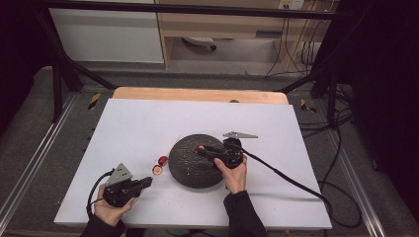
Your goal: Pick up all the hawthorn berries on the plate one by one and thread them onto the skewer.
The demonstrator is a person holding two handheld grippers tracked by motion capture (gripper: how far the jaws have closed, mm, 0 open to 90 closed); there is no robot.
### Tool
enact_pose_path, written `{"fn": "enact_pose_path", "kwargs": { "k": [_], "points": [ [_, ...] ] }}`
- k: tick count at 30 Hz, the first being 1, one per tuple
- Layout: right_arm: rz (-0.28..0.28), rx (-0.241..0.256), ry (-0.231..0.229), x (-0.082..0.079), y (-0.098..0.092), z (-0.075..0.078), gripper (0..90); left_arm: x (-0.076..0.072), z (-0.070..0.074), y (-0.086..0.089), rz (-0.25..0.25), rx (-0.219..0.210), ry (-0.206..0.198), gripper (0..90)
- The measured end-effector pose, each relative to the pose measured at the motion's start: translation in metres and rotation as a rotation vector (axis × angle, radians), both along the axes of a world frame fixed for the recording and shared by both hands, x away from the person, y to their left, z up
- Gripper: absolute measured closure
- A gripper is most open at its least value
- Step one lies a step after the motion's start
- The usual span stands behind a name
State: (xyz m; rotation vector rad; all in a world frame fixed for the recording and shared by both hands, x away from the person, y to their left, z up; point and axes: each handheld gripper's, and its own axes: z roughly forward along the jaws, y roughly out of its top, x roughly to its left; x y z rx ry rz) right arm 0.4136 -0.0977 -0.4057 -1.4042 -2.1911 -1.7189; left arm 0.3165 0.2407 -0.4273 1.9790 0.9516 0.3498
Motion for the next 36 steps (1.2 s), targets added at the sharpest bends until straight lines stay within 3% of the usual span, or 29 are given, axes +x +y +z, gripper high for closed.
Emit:
{"fn": "enact_pose_path", "kwargs": {
  "k": [16,22,36],
  "points": [
    [-0.091,0.121,-0.068,-0.006,-0.006,-0.007,62.5,-0.003,0.002,-0.019,-0.015,-0.011,-0.009,88.4],
    [-0.111,0.16,-0.089,-0.006,-0.007,-0.002,62.5,-0.001,0.004,-0.024,0.0,-0.013,-0.001,88.4],
    [-0.19,0.284,-0.164,-0.004,-0.019,0.02,62.7,0.003,0.018,-0.044,-0.001,-0.029,-0.027,88.4]
  ]
}}
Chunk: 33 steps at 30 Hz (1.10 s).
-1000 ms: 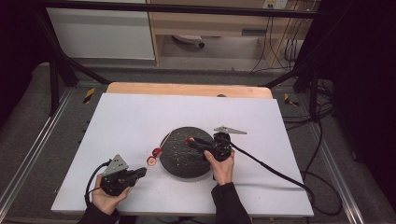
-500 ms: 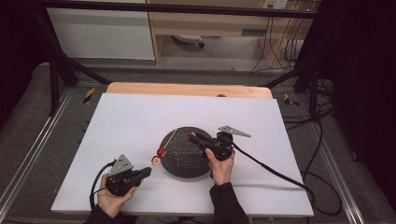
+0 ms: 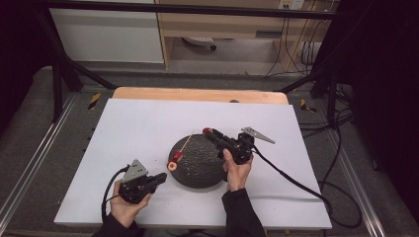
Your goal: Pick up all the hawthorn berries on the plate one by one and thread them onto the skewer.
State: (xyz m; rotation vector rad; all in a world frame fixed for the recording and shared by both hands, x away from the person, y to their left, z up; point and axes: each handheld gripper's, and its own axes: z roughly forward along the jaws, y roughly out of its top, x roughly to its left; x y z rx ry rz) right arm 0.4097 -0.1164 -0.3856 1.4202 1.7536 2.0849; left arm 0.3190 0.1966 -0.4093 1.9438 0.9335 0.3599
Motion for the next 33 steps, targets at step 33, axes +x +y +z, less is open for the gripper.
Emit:
{"fn": "enact_pose_path", "kwargs": {
  "k": [33],
  "points": [
    [-0.068,0.177,-0.052,0.013,-0.008,0.01,62.7,0.0,0.009,-0.039,-0.024,-0.068,0.004,88.4]
  ]
}}
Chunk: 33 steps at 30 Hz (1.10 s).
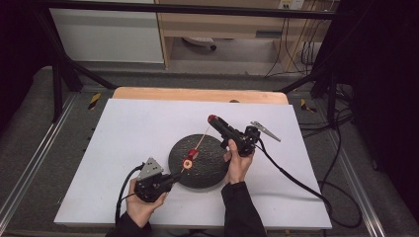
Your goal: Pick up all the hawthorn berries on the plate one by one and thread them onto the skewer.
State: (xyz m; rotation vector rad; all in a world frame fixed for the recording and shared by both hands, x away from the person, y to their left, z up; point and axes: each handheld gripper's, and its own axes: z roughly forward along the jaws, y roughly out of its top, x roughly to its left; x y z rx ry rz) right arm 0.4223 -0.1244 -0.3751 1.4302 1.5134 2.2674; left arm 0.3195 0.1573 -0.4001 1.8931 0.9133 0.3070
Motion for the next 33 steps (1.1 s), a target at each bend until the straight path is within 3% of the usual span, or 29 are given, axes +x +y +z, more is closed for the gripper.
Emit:
{"fn": "enact_pose_path", "kwargs": {
  "k": [20,33],
  "points": [
    [0.0,0.034,-0.001,-0.001,0.002,-0.002,62.8,0.0,0.001,-0.007,0.006,-0.025,-0.001,88.5],
    [0.008,0.061,0.003,-0.002,0.006,-0.006,62.8,0.002,0.001,-0.013,0.04,-0.08,0.003,88.5]
  ]
}}
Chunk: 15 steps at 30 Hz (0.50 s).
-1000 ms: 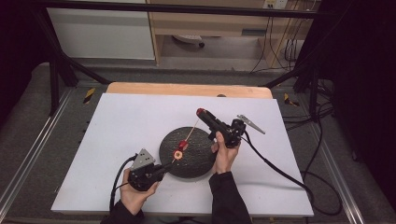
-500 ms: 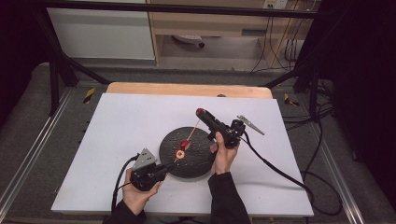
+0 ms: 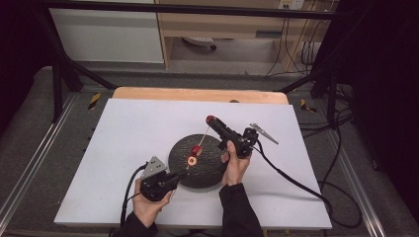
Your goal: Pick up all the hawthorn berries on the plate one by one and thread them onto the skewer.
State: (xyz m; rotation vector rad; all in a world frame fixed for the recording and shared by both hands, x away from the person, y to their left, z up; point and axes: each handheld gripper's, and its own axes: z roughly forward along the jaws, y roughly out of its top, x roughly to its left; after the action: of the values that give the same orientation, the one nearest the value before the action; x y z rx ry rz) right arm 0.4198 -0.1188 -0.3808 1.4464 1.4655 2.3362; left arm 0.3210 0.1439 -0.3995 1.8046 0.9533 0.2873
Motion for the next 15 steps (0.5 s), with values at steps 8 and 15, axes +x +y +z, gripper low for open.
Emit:
{"fn": "enact_pose_path", "kwargs": {
  "k": [8,15],
  "points": [
    [0.004,0.007,0.003,-0.0029,0.0017,-0.0016,63.0,0.0014,-0.0009,-0.0036,0.015,-0.01,-0.005,88.6],
    [0.005,0.02,0.034,-0.0029,0.0008,0.0002,63.2,-0.0007,-0.0024,-0.0046,0.03,0.011,-0.055,88.8]
  ]
}}
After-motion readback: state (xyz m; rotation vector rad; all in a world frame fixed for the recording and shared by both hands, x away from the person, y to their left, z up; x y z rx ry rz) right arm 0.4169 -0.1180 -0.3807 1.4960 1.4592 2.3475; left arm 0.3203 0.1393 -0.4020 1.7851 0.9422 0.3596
